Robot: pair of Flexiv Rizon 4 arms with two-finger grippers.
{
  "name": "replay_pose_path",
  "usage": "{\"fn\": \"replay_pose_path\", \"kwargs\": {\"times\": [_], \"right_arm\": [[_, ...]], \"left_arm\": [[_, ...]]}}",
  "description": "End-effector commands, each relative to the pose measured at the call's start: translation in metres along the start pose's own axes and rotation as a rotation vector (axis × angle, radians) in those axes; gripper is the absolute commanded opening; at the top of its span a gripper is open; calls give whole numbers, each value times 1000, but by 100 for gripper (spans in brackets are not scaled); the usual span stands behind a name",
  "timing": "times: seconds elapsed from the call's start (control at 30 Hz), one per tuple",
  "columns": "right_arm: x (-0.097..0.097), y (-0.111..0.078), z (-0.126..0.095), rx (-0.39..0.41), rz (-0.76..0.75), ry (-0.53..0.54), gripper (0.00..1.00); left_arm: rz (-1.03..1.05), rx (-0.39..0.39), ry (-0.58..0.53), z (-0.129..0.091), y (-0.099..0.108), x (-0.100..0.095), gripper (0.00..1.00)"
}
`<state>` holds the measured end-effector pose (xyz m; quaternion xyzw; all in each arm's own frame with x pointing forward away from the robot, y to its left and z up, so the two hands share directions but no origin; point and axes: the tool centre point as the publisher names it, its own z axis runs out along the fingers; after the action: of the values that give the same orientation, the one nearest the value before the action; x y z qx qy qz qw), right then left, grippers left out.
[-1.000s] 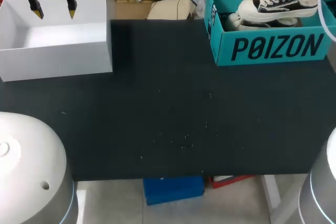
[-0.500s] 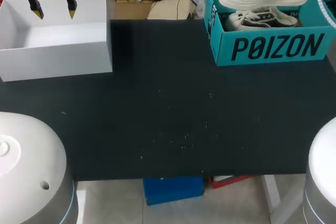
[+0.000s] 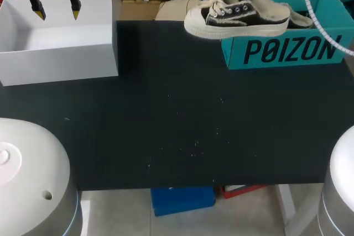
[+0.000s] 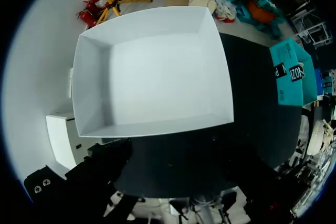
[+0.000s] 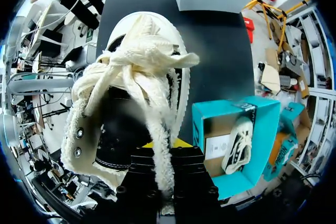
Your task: Take the shoe out of the shoebox, open the shoe tongue, remove and reinsert the insole, then place the shoe into the shoebox
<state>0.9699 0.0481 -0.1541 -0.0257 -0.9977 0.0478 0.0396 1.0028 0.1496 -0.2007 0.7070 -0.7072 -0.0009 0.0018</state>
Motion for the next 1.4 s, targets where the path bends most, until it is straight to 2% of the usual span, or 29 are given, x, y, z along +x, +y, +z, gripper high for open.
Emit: {"fn": "replay_pose_path", "kwargs": {"times": [0.03, 0.17, 0.37, 0.5, 0.67, 0.93, 1.4], "right_arm": [[47, 25, 39, -5, -16, -227, 0], [60, 45, 78, -48, -18, -248, 0], [68, 64, 121, -80, -77, -269, 0], [69, 75, 146, -48, -142, -265, 0], [59, 93, 178, -24, -171, -218, 0], [42, 111, 200, -8, -182, -154, 0], [41, 144, 221, -39, -138, -78, 0]], "left_arm": [[0, -1, -1, 0, 0, 0, 100], [0, -1, -1, 0, 0, 0, 100], [0, -1, -1, 0, 0, 0, 100], [0, -1, -1, 0, 0, 0, 100], [0, -1, -1, 0, 0, 0, 100], [0, -1, -1, 0, 0, 0, 100], [0, -1, -1, 0, 0, 0, 100]]}}
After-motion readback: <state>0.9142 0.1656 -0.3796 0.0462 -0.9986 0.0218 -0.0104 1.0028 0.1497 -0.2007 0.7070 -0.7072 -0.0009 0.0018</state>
